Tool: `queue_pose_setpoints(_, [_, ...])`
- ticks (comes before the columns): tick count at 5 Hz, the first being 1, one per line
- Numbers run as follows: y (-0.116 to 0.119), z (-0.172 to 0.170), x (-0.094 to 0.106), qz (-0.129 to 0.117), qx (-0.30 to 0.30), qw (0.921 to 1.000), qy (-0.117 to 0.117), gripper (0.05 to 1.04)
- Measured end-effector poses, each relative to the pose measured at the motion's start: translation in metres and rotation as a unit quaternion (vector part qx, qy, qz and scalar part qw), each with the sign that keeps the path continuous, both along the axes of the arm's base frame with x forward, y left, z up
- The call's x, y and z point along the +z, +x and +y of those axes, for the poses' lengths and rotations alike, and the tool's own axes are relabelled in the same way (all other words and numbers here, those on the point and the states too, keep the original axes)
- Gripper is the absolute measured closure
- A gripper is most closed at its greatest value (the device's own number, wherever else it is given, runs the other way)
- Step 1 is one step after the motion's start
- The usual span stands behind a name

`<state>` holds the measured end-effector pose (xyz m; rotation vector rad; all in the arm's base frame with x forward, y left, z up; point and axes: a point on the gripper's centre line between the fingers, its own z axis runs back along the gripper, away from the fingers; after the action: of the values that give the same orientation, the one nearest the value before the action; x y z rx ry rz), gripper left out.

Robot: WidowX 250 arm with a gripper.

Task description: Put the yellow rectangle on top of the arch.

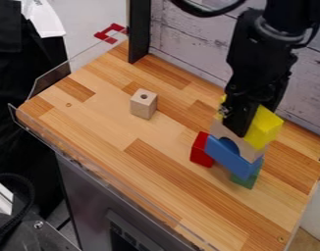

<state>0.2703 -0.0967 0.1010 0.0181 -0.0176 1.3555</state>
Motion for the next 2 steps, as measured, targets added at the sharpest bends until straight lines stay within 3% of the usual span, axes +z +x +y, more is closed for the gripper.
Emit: queue_pose_setpoints(2, [0.0061,-0.0032,-0.0033,0.005,0.002,1.0,-0.001,0.444])
